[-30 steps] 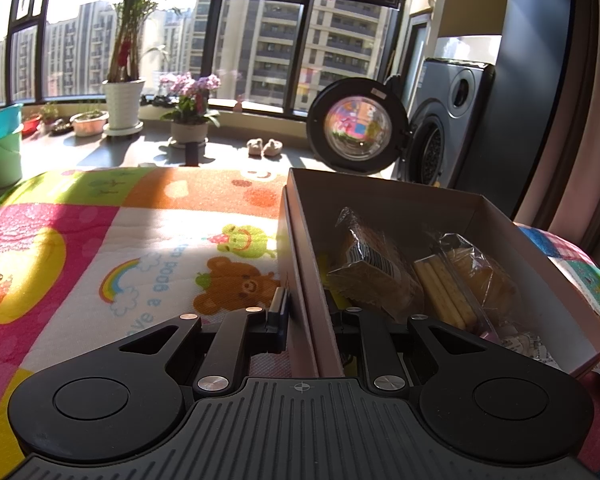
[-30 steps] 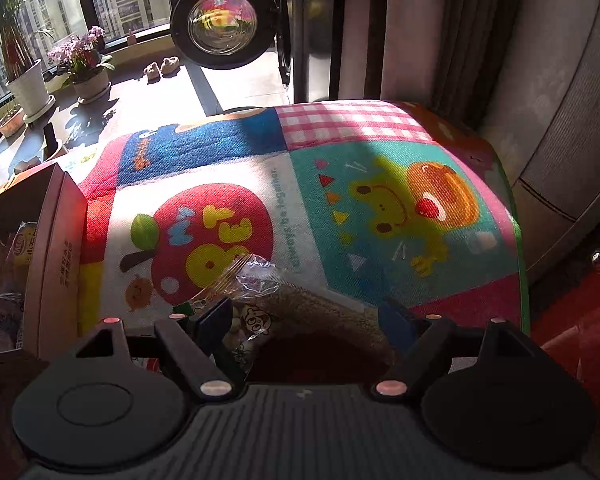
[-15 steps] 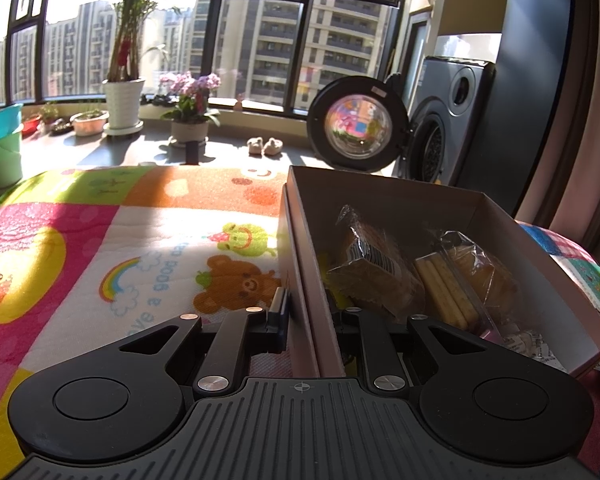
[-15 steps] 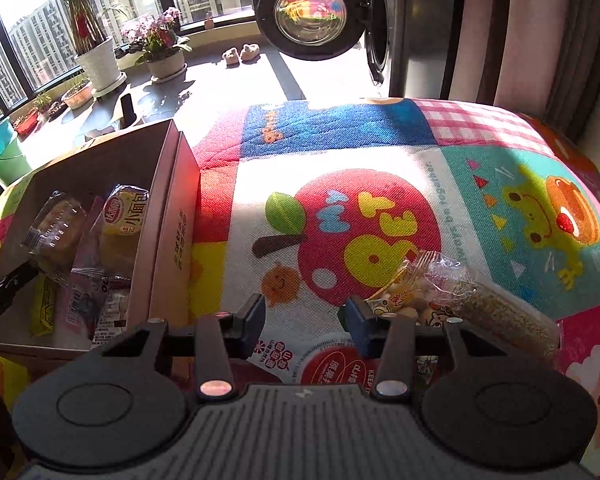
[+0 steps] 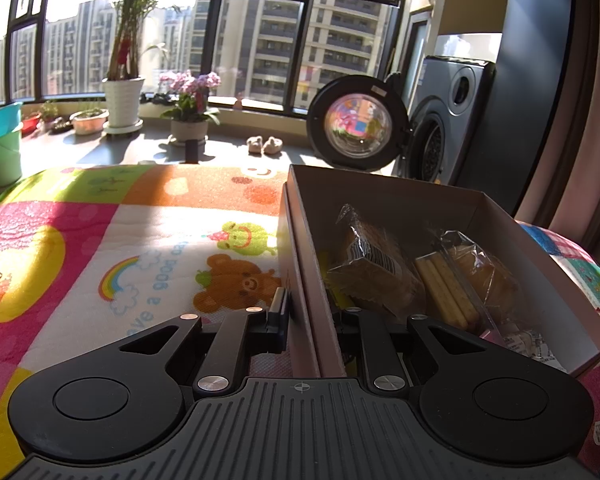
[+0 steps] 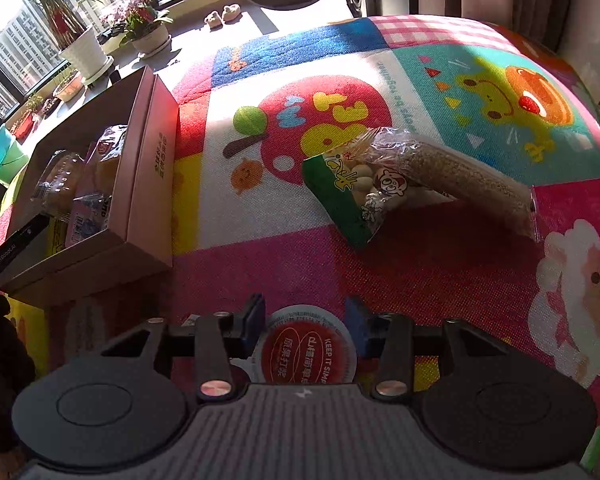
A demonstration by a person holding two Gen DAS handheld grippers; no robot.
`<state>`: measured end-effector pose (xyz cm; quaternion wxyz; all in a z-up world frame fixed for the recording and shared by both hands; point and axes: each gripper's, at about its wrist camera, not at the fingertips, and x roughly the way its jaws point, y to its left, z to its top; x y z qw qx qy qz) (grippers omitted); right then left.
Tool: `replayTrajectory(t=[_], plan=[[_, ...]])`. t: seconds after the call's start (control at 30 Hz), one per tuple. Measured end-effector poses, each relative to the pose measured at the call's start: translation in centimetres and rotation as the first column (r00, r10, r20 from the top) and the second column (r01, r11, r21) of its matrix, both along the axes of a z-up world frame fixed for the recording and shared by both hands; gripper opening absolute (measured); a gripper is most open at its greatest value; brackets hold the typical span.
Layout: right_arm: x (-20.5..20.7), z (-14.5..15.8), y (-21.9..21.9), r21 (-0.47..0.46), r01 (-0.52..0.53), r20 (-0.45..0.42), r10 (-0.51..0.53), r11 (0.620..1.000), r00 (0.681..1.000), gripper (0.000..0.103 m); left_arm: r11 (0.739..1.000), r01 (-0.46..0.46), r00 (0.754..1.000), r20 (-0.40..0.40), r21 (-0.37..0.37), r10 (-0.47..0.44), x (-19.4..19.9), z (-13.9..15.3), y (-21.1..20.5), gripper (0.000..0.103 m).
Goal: Organize objects
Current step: 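Move the right tool over the mat toward the red-lidded spoon snack, then grasp the red-lidded spoon snack by its handle with the right tool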
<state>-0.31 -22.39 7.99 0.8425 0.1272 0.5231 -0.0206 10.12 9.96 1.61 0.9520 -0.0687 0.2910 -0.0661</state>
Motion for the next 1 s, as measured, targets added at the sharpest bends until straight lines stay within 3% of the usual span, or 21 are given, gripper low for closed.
replayTrajectory(t=[0.1,0.13,0.27,0.33,0.37,0.53,0.63,0.8,0.87,0.93,1.0], plan=[[-2.2,1.4,1.3,-0.112,-0.089,0.083,0.099,0.990,0.992,0.063,1.000,0.000,1.000,0.000,0.000,0.000,0.0,0.0,0.0,0.018],[-2.6,1.6,1.6,-0.136,-0.103,0.099,0.117,0.985,0.988,0.063,1.000,0.000,1.000,0.000,0.000,0.000,0.0,0.0,0.0,0.018],[-2.0,1.3,1.2,-0.187,-0.027,0.146,0.055,0.982,0.988,0.060,1.000,0.000,1.000,0.000,0.001,0.000,0.0,0.0,0.0,0.018],[-0.9,0.6,0.6,-0.251,0.010,0.156,0.030,0.968,0.987,0.046,1.000,0.000,1.000,0.000,0.000,0.000,0.0,0.0,0.0,0.018],[-0.4,0.3,0.2,-0.264,0.018,0.152,0.023,0.964,0.988,0.045,1.000,0.000,1.000,0.000,-0.001,0.000,0.0,0.0,0.0,0.018],[0.6,-1.6,-1.5,-0.240,0.033,0.075,-0.016,0.970,0.997,0.045,1.000,0.000,1.000,0.000,0.001,0.000,0.0,0.0,0.0,0.018],[-1.5,-1.6,-1.3,-0.224,0.015,0.053,-0.003,0.974,0.999,0.045,1.000,0.000,1.000,0.000,0.000,0.000,0.0,0.0,-0.1,0.018],[-5.9,-0.4,0.3,-0.174,-0.098,0.020,0.103,0.980,0.995,0.046,1.000,0.000,1.000,0.000,0.001,0.000,0.0,0.0,-0.1,0.018],[-7.1,0.6,1.0,-0.191,-0.112,0.057,0.125,0.975,0.990,0.053,1.000,0.000,1.000,0.000,0.001,0.000,0.0,0.0,-0.1,0.018],[-8.0,1.5,2.5,-0.241,-0.144,0.116,0.175,0.960,0.978,0.072,1.000,0.000,1.000,0.000,0.001,0.000,0.0,0.0,-0.1,0.018],[-8.1,1.7,4.1,-0.273,-0.208,0.133,0.251,0.939,0.959,0.080,1.000,0.000,1.000,0.000,0.001,0.000,0.0,0.0,0.0,0.018]])
